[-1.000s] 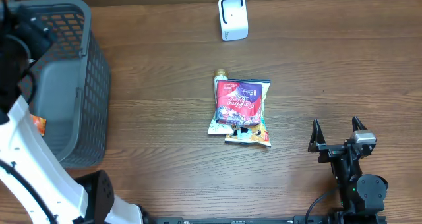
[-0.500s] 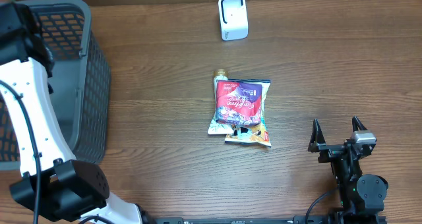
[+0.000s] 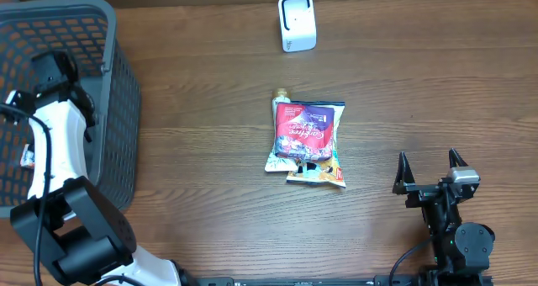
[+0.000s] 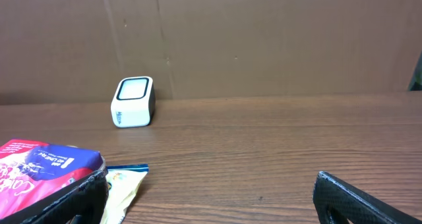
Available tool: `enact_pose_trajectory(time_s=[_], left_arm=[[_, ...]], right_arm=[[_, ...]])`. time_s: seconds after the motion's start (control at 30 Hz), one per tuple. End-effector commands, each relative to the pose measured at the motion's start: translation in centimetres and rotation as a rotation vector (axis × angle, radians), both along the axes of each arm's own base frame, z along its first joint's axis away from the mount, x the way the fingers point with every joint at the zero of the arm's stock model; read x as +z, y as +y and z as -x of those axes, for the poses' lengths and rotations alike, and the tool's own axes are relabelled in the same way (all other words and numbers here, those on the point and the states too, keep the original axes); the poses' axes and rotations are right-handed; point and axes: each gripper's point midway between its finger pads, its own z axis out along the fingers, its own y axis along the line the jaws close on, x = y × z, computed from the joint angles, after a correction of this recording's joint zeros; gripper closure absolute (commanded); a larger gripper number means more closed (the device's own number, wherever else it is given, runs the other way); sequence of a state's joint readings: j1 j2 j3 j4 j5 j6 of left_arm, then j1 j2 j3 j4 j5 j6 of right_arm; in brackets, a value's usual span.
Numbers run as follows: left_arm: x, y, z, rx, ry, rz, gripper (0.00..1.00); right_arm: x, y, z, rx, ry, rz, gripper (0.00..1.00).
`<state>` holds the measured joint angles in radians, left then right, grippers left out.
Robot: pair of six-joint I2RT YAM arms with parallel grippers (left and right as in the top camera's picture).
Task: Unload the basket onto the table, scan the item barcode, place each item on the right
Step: 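Reach the left gripper back into the basket toward a small box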
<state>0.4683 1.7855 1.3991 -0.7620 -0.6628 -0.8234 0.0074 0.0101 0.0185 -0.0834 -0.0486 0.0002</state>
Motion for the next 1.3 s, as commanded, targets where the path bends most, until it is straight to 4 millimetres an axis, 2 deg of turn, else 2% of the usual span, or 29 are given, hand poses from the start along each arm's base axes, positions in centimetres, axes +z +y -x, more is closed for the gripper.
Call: enact_pose_trajectory(time_s=[0.0,0.07,0.27,0.47,0.73,1.0,1.27], left_arm=[[-0.8,1.7,2.4,0.054,0.028,0.0,0.1],[-1.3,2.1,2.6,0.041,0.016,0.04,0.09],[-2.6,2.0,1.2,-0.058,-0.037,0.143,0.09],[-6.3,2.4,1.5,-0.04,0.052,0.173,0.09],[-5.3,4.0,2.8,0.022,0.122,0.061,0.15],[-5.7,4.3,2.6,0.043,0.095,0.056,0.17],[-6.3,5.5,3.4,0.076,0.087,0.062,0.17]], right_arm=[[-0.3,0.0,0.0,0.003,0.0,-0.004,0.0],[-0.3,0.0,0.0,0.003,0.0,-0.004,0.0],[-0.3,0.0,0.0,0.003,0.0,-0.004,0.0],[-0.3,0.0,0.0,0.003,0.0,-0.004,0.0],[-0.3,0.0,0.0,0.003,0.0,-0.004,0.0],[-0.3,0.0,0.0,0.003,0.0,-0.004,0.0],[-0.3,0.0,0.0,0.003,0.0,-0.004,0.0]])
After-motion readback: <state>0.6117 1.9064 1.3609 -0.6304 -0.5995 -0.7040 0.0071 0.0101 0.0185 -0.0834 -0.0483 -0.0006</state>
